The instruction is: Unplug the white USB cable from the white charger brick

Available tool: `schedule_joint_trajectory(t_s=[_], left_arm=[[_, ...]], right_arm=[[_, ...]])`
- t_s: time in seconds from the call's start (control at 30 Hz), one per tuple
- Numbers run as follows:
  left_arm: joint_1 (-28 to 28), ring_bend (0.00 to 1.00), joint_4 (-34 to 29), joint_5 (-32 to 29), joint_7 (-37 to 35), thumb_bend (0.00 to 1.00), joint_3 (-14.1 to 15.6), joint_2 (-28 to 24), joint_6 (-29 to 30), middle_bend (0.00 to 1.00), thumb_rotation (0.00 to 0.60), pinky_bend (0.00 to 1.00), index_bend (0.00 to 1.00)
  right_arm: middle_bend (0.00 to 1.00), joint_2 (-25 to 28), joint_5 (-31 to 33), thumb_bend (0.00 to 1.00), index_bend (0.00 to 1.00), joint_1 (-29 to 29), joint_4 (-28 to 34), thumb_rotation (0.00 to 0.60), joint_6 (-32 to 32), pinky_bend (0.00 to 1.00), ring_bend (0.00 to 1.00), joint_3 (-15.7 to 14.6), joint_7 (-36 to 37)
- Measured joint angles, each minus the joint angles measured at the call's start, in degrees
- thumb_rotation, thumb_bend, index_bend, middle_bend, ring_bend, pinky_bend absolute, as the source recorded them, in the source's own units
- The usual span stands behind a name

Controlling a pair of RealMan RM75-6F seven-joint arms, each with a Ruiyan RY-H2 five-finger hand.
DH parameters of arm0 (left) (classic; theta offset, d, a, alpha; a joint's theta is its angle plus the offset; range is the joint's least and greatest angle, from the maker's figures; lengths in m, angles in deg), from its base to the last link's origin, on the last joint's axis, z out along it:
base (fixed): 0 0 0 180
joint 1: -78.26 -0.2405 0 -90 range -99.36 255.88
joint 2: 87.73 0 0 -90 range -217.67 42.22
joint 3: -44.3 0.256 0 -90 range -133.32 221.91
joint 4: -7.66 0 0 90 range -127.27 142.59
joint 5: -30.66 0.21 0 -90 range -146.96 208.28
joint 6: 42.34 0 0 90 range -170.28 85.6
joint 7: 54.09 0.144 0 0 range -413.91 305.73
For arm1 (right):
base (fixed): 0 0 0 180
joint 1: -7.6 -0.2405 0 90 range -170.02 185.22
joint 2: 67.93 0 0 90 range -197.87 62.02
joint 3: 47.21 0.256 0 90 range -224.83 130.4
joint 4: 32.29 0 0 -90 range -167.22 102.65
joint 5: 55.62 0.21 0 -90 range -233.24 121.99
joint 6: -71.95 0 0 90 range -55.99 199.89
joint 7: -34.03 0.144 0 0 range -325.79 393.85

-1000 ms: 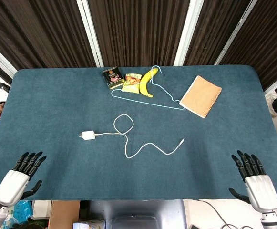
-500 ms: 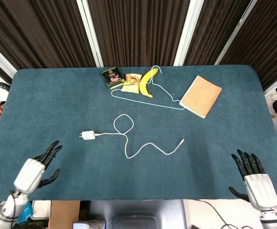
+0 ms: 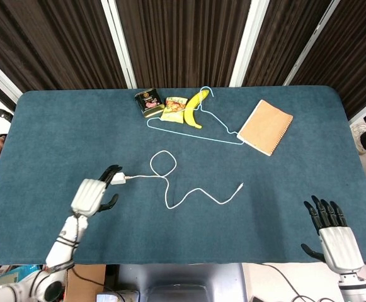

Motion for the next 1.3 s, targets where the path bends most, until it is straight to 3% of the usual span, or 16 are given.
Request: schedule_joint_trajectory(t_s=[0.17,0.47,1.1,1.2,1.3], left_arm=[[3.74,0.93,5.16,-4.8,7.25,0.41,-2.39,5.38,-2.59,0.16,0.6,1.0,0.16],[7.4,0.94,16.29,-9.65,11.37,0.41,-3.61,11.52,-4.94,0.24,0.6,1.0,0.24],[7.63,0.98,20.62,-11.07,11.27,0.44,-1.97,12.6,-4.41,0.4,0.6,1.0,0.41],[7.94,0.99,21.95,-11.24,10.58,0.45,-2.21,13.47,-4.31,0.46,0.6,1.0,0.47],[7.95,1.0,22.41,-10.69,9.0,0.44,-2.23,13.86,-3.35,0.57,0.6,1.0,0.6]], right_arm=[[0.0,-0.23,0.82,0.27,0.0,-0.36,0.08,0.6,-0.89,0.0,0.0,0.17,-0.54],[0.0,0.16,1.15,0.27,0.0,-0.29,0.28,0.6,-0.39,0.0,0.0,0.31,0.02],[0.0,0.5,0.26,0.27,0.0,-0.06,0.49,0.6,0.49,0.0,0.0,-0.19,0.45],[0.0,0.62,0.17,0.27,0.0,0.0,0.51,0.6,0.69,0.0,0.0,-0.21,0.64],[0.0,0.61,0.12,0.27,0.0,-0.01,0.45,0.6,0.69,0.0,0.0,-0.23,0.64]])
